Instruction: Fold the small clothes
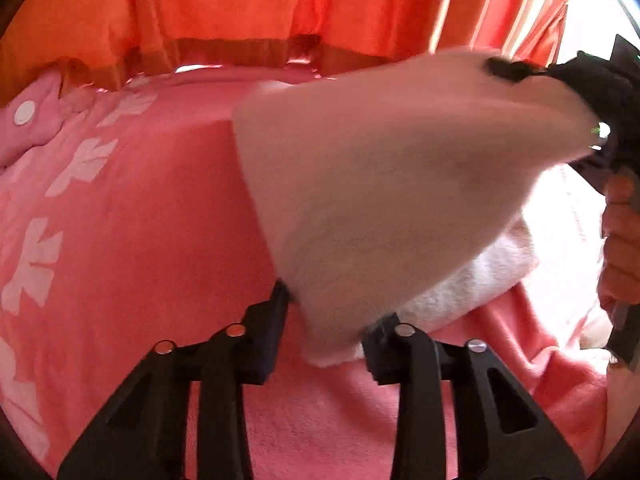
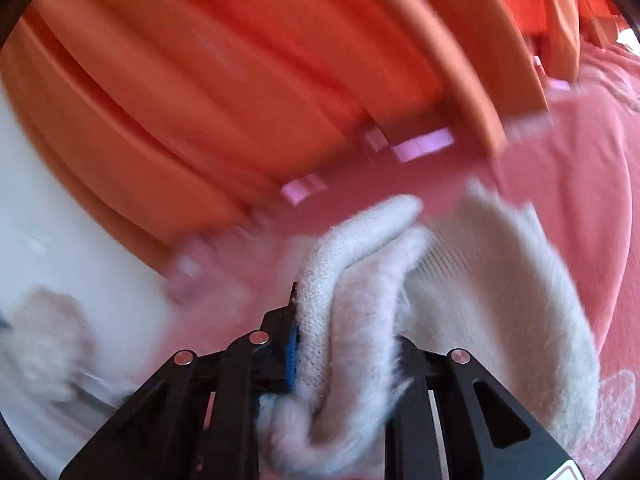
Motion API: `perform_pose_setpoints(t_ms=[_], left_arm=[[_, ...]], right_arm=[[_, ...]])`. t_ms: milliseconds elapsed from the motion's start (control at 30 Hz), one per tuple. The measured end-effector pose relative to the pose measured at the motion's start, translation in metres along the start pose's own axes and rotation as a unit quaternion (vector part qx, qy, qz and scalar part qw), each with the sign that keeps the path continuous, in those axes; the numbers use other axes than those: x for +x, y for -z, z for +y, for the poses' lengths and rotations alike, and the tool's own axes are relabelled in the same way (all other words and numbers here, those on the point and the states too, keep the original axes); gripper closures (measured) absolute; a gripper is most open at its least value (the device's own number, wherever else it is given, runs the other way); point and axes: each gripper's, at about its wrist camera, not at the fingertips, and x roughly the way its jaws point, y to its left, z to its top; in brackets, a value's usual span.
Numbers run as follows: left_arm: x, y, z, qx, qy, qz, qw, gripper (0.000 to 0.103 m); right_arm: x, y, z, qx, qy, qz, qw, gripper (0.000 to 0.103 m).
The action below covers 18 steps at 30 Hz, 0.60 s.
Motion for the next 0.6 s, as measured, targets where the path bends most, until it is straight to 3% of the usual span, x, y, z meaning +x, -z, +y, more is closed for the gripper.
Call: perform_pose_setpoints(t_ms=[67,100,133,200,300,367,400,433,467,500,600], left_arm=[[0.005,0.002,-0.005,0.009,0.001,0.012,0.9999,0.075],[0.010,0.004,-0.008,0.010,0.001,0.025,0.9996,0.076],[0.016,0.005,-0.009,0.011,0.003,0.034,0.9993,0.076],[0.016,0.005,-0.014,0.017,0.000,0.037,0.9992,0.076],[-0.004,-0.002,-0.017,0.015,0.034,0.010,0.9993,0.075],[-0.025,-0.006,-0.018,0.010,0.055,-0.014,0.9983,0.075],[-0.032,-0.006,-0.018,0.008,0.057,-0.021,0.9981,0.073],[-0.042,-0.010,-0.015,-0.001,0.065,-0.041,0.9971,0.061],[-0.050,-0.013,-0.013,-0.014,0.063,-0.060,0.9961,0.046],[-0.056,-0.019,-0.012,-0.025,0.061,-0.074,0.9951,0.043],[-0.054,-0.041,-0.012,-0.027,0.059,-0.089,0.9940,0.040]], right_arm=[[0.013,0.010,-0.031,0.018,0.106,0.053,0.993,0.087],[0.034,0.025,-0.060,0.050,0.176,0.123,0.975,0.086],[0.041,0.032,-0.074,0.071,0.188,0.151,0.968,0.086],[0.027,0.023,-0.067,0.053,0.160,0.116,0.979,0.082],[0.004,0.018,-0.061,0.038,0.200,0.066,0.977,0.069],[-0.012,0.015,-0.061,0.045,0.201,0.029,0.978,0.068],[-0.022,0.011,-0.058,0.045,0.193,0.002,0.980,0.063],[-0.027,0.007,-0.055,0.039,0.184,-0.014,0.982,0.058],[-0.024,0.003,-0.049,0.027,0.169,-0.017,0.985,0.046],[-0.018,-0.001,-0.045,0.020,0.162,-0.012,0.986,0.040],[0.027,-0.009,-0.043,-0.002,0.149,0.061,0.987,0.036]])
